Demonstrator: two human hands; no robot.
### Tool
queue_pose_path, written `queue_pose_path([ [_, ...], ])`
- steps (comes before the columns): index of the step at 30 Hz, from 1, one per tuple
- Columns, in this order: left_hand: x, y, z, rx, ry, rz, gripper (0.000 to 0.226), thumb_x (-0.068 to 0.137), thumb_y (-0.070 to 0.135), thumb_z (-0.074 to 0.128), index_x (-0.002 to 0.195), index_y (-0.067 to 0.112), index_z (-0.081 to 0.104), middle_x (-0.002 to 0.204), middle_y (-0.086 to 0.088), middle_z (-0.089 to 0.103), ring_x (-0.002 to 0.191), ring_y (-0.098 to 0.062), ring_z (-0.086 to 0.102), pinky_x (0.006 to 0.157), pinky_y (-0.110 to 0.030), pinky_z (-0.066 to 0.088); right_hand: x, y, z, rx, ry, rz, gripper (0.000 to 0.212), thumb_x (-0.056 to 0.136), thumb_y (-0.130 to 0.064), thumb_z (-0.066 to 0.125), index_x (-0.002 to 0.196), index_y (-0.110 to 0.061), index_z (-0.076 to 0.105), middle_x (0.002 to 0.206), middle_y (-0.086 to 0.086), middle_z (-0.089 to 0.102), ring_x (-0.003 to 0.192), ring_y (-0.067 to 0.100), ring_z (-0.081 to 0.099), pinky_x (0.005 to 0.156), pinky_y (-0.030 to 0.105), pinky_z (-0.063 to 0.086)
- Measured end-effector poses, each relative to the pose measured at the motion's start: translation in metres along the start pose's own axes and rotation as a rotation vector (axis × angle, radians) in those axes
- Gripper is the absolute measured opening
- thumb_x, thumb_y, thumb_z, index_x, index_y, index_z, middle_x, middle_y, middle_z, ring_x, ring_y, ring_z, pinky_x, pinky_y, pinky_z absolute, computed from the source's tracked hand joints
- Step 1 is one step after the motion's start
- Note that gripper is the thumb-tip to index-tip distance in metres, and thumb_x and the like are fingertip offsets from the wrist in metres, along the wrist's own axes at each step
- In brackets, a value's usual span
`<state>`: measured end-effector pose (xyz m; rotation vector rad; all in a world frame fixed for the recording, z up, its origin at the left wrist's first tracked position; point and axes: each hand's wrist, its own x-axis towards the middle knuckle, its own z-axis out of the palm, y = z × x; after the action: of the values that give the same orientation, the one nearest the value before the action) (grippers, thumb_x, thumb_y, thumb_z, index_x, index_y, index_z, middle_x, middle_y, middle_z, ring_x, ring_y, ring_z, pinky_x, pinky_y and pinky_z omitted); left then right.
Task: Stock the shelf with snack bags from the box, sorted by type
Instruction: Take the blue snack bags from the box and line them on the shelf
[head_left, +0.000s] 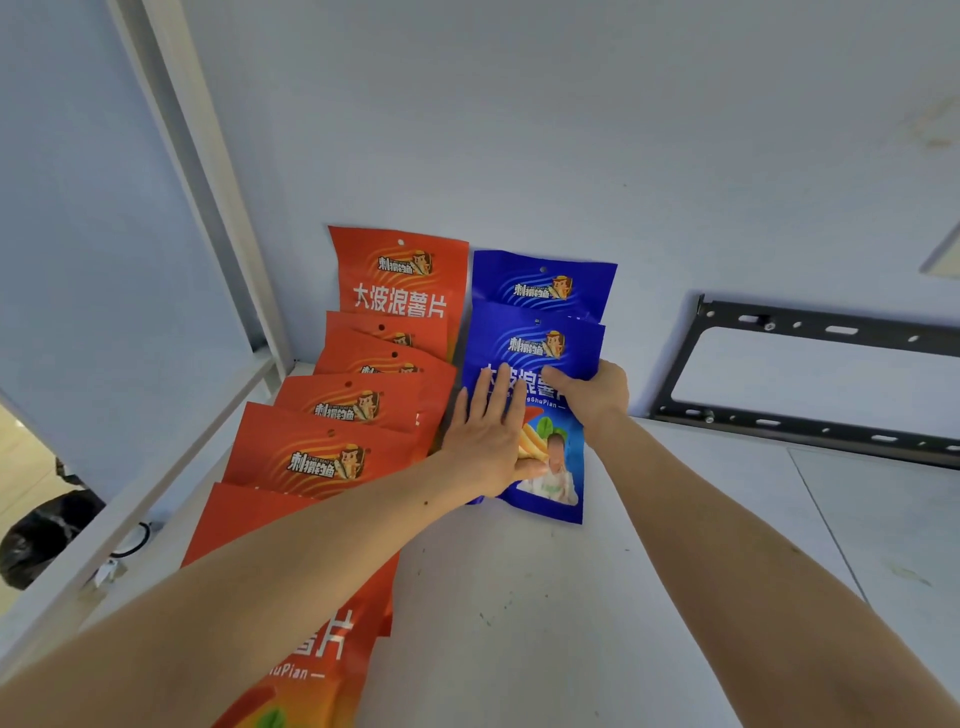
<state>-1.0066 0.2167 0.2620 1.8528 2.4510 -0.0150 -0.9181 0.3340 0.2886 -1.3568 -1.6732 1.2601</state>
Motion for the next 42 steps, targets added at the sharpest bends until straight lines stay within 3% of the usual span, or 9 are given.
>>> queue_pose_path([
  [8, -0.006, 0.002, -0.004, 0.060, 0.064, 0.038, 0.102, 0.088, 0.069, 0.042, 0.153, 0.013, -0.013, 0.160, -0.010, -0.021, 0.146, -0.032, -0.021, 0.117, -0.047, -0.006, -0.012, 0.006, -0.021, 0.068, 0.028, 0.042, 0.060, 0.084, -0.034, 0.073, 0.129, -0.012, 0.041, 0.129, 0.008, 0.059, 0.099, 0.014, 0.059, 0.075, 0.029, 0.052],
  [19, -0.024, 0.010, -0.006, 0.118, 0.115, -0.009, 0.091, 0.093, 0.065, 0.035, 0.153, 0.012, -0.009, 0.161, -0.010, -0.016, 0.147, -0.032, -0.017, 0.118, -0.049, -0.001, -0.038, 0.023, -0.049, -0.015, -0.019, 0.019, 0.049, 0.089, -0.034, 0.067, 0.127, -0.012, 0.046, 0.127, 0.004, 0.056, 0.104, 0.012, 0.052, 0.054, 0.017, 0.043],
  [22, -0.033, 0.014, -0.007, 0.117, 0.104, 0.002, 0.090, 0.094, 0.061, 0.037, 0.153, 0.011, -0.010, 0.162, -0.011, -0.013, 0.148, -0.032, -0.015, 0.118, -0.049, -0.001, -0.049, 0.031, -0.057, -0.104, -0.048, -0.039, 0.040, 0.091, -0.030, 0.066, 0.123, -0.011, 0.051, 0.124, 0.004, 0.058, 0.109, 0.012, 0.052, 0.059, 0.017, 0.047],
  [27, -0.049, 0.032, -0.013, 0.153, 0.097, 0.083, 0.088, 0.096, 0.056, 0.042, 0.154, 0.010, -0.006, 0.162, -0.010, -0.009, 0.148, -0.031, -0.012, 0.119, -0.049, -0.001, -0.075, 0.048, -0.087, -0.465, -0.011, -0.109, 0.033, 0.090, -0.028, 0.067, 0.118, -0.013, 0.056, 0.121, 0.003, 0.061, 0.108, 0.019, 0.058, 0.081, 0.031, 0.049],
  [32, -0.069, 0.074, -0.013, 0.217, 0.074, 0.196, 0.081, 0.099, 0.057, 0.028, 0.153, 0.008, -0.006, 0.162, -0.011, -0.011, 0.149, -0.031, -0.012, 0.118, -0.049, -0.005, -0.121, 0.070, -0.138, -0.700, 0.055, -0.086, 0.033, 0.093, -0.027, 0.061, 0.125, -0.019, 0.055, 0.126, 0.000, 0.057, 0.112, 0.020, 0.057, 0.080, 0.032, 0.047],
  [42, -0.112, 0.232, -0.002, 0.166, 0.004, 0.559, 0.064, 0.104, 0.037, 0.034, 0.153, 0.008, 0.006, 0.162, -0.011, -0.005, 0.149, -0.029, -0.009, 0.120, -0.049, -0.003, -0.237, 0.139, -0.289, -0.822, 0.293, 0.057, 0.027, 0.095, -0.020, 0.055, 0.122, -0.018, 0.059, 0.124, 0.003, 0.056, 0.108, 0.024, 0.058, 0.073, 0.029, 0.040],
])
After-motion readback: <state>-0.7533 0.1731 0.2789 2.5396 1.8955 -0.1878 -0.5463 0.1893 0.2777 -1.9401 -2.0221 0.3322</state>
